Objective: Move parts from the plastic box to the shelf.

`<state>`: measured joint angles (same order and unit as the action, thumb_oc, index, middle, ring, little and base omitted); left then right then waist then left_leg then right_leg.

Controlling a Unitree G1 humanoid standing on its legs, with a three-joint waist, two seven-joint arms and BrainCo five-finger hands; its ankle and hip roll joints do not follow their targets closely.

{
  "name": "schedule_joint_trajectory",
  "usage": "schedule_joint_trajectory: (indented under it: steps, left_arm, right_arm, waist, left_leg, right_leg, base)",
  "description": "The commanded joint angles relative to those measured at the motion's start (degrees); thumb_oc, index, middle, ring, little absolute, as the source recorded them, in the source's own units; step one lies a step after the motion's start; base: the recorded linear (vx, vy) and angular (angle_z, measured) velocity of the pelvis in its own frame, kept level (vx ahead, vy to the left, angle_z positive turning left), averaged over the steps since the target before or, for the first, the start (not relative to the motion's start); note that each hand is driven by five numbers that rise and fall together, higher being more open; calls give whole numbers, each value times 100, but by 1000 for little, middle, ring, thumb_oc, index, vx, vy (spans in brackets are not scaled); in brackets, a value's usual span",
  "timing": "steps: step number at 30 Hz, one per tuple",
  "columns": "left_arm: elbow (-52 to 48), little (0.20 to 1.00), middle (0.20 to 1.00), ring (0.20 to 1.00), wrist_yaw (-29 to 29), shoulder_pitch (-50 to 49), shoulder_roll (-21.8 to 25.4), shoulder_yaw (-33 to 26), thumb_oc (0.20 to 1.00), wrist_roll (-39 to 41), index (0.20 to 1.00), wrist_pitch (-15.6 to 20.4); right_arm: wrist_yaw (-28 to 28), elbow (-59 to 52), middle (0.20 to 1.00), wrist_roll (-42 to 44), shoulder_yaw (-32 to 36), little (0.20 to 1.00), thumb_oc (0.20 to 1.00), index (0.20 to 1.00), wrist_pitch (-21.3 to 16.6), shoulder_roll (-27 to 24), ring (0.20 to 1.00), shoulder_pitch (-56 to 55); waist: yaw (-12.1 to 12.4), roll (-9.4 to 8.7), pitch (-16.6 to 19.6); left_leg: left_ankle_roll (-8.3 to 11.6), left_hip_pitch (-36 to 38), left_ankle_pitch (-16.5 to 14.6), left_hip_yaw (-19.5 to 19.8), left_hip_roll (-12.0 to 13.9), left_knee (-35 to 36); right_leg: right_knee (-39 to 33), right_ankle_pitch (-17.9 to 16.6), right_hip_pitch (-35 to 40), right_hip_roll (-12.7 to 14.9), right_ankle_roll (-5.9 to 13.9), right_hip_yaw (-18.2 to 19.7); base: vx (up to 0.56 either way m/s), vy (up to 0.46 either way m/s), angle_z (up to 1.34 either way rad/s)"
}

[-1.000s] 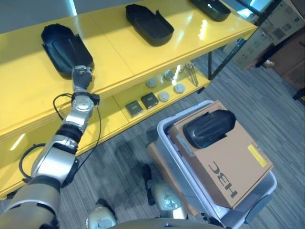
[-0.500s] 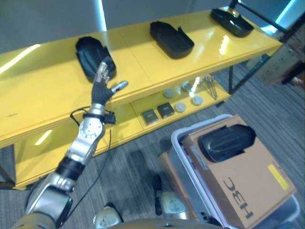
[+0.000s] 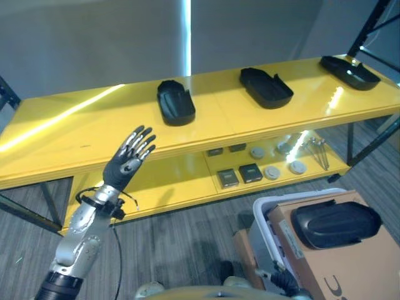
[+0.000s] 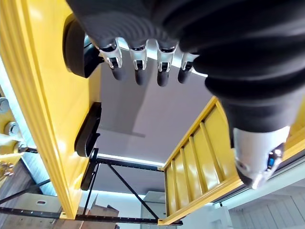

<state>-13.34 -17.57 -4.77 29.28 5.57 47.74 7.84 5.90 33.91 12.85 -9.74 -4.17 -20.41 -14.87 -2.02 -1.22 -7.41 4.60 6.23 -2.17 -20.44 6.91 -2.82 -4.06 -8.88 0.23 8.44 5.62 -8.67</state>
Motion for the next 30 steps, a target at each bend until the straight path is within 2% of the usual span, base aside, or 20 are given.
schedule_joint_trajectory:
  steps: [1,2,3,5,7,9,10,11,13,14,15,16,18,19,20,21,25,27,29,30]
  left_arm:
    - [-331,1000,1000,1000,-106,183,45,-347,1000,293,1000,332]
    - [-339,1000,1000,1000,-95,157,7,-365,1000,295,1000,347]
    - [-375,1000,1000,1000,-12,114,-43,-387,1000,250,1000,393]
    - [-421,1000,1000,1000,147,109,-66,-407,1000,220,1000,419]
    - [-462,1000,1000,1000,297,119,-100,-420,1000,223,1000,430]
    - [-470,1000,1000,1000,488,140,-143,-465,1000,170,1000,516]
    - [-492,1000,1000,1000,564,143,-179,-501,1000,50,1000,575]
    - [-615,1000,1000,1000,616,111,-202,-644,1000,-69,1000,558]
    - [-698,1000,1000,1000,498,110,-218,-768,1000,-54,1000,451]
    - [-705,1000,1000,1000,452,113,-220,-780,1000,-53,1000,437]
    - [-728,1000,1000,1000,458,118,-204,-807,1000,-47,1000,430]
    - [-757,1000,1000,1000,335,141,-129,-860,1000,57,1000,299]
    - [-746,1000,1000,1000,303,198,-51,-867,1000,33,1000,215]
    - [-716,1000,1000,1000,321,237,-10,-862,1000,31,1000,185]
    - [-723,1000,1000,1000,301,157,48,-929,1000,47,1000,163]
    - [-835,1000,1000,1000,364,20,5,-1019,1000,36,1000,128]
    - [-970,1000,1000,1000,496,-47,-17,-1072,1000,21,1000,181]
    - [-983,1000,1000,1000,633,31,3,-1071,1000,1,1000,182]
    - [-952,1000,1000,1000,766,160,54,-1091,1000,21,1000,192]
    - [-922,1000,1000,1000,825,199,42,-1081,1000,27,1000,220]
  right_arm:
    - [161,-1341,1000,805,508,1000,1000,1000,-224,-494,1000,212]
    - [127,-1861,1000,937,640,1000,1000,1000,-136,-591,1000,190]
    - [117,-2755,1000,1055,871,1000,1000,1000,-250,-768,1000,155]
    - [99,-3817,1000,1073,1169,1000,1000,1000,-384,-1008,1000,205]
    - [36,-4239,1000,1153,1363,1000,1000,1000,-347,-1171,1000,316]
    - [44,-4501,1000,1328,1514,1000,1000,1000,-380,-1391,1000,563]
    - [84,-4536,1000,1413,1544,1000,1000,1000,-369,-1510,1000,782]
    - [313,-4650,1000,1664,1647,1000,1000,1000,-246,-1720,1000,1181]
    - [563,-4777,1000,1803,1753,1000,1000,1000,-231,-1719,1000,1372]
    - [643,-4792,1000,1810,1763,1000,1000,1000,-261,-1714,1000,1385]
    - [672,-4863,1000,1815,1836,1000,1000,1000,-222,-1680,1000,1394]
    - [801,-5012,1000,1797,2051,1000,1000,1000,-274,-1569,1000,1324]
    - [819,-5175,1000,1797,2214,1000,1000,1000,-302,-1437,1000,1200]
    - [778,-5220,1000,1719,2267,1000,1000,1000,-318,-1364,1000,1130]
    - [556,-5269,1000,1581,2331,1000,1000,1000,-458,-1170,1000,947]
    - [548,-5270,1000,1544,2212,1000,1000,1000,-487,-1051,1000,945]
    - [882,-5293,1000,1439,1853,1000,1000,1000,-601,-959,1000,1011]
    - [1047,-5336,1000,1352,1724,1000,1000,1000,-643,-856,1000,932]
    - [1111,-5311,1000,1177,1632,1000,1000,1000,-668,-764,1000,963]
    - [1092,-5292,1000,1165,1574,1000,1000,1000,-654,-733,1000,1017]
  waist:
    - [-163,11,0]
    - [-196,-2,19]
    - [-270,-18,36]
    - [-340,-27,75]
    - [-340,-20,89]
    - [-277,-10,100]
    - [-201,-11,112]
    - [-43,15,87]
    - [22,39,57]
    - [33,43,49]
    - [14,50,39]
    - [-39,71,-25]
    - [-101,90,-138]
    - [-135,119,-227]
    - [-108,81,-404]
    - [21,97,-456]
    - [170,158,-398]
    - [282,223,-310]
    - [399,231,-240]
    - [436,237,-195]
  left_leg:
    - [-48,-324,-58,381,453,-469]
    - [-55,-322,-74,385,453,-484]
    - [-54,-327,-100,412,461,-571]
    - [-24,-379,-79,501,479,-764]
    - [9,-461,-11,670,480,-922]
    - [24,-594,47,1100,392,-1140]
    - [-11,-670,39,1454,256,-1203]
    - [-96,-765,-83,2181,-62,-1398]
    - [-192,-786,-309,2450,-315,-1509]
    - [-204,-787,-339,2461,-338,-1526]
    - [-251,-759,-518,2456,-399,-1503]
    - [-368,-670,-890,2401,-524,-1484]
    - [-440,-684,-1091,2317,-652,-1645]
    - [-466,-663,-1231,2243,-712,-1751]
    - [-506,-589,-1316,1895,-781,-1827]
    - [-593,-454,-1236,1523,-775,-1589]
    - [-816,-441,-991,914,-839,-1169]
    - [-948,-425,-864,613,-814,-921]
    - [-953,-445,-739,440,-742,-788]
    - [-866,-437,-761,460,-691,-760]
  right_leg:
    - [209,458,207,165,309,191]
    - [205,460,187,142,293,236]
    - [209,479,166,91,263,321]
    - [194,503,114,10,219,470]
    - [170,503,88,-49,193,590]
    - [137,500,53,-135,168,851]
    - [138,490,-1,-156,169,1033]
    - [206,512,-65,-196,205,1411]
    - [269,490,-145,-165,282,1656]
    - [280,489,-155,-160,294,1684]
    - [331,466,-208,-101,347,1732]
    - [469,389,-368,46,488,1837]
    - [414,257,-485,189,602,1854]
    - [260,184,-502,255,665,1769]
    - [111,-48,-765,497,710,1253]
    - [481,-91,-862,618,691,519]
    - [1834,-78,-1004,669,635,-86]
    - [2502,196,-868,816,533,-441]
    - [2504,436,-596,911,454,-679]
    - [2337,677,-437,858,513,-724]
  base:
    - [-45,-35,-10]
    - [-53,-20,-11]
    - [-54,-8,-18]
    - [-85,36,-25]
    - [-89,82,-31]
    - [-139,168,-68]
    - [-247,337,-115]
    - [-237,336,-128]
    - [-184,280,-153]
    - [-116,184,-135]
    - [-158,261,-96]
    - [-207,320,-57]
    - [-211,289,-53]
    - [-301,256,-84]
    - [-472,268,-126]
    - [-475,216,-150]
    - [-317,57,-167]
    - [-204,-63,-111]
    - [-105,-172,-73]
    - [-137,-284,-91]
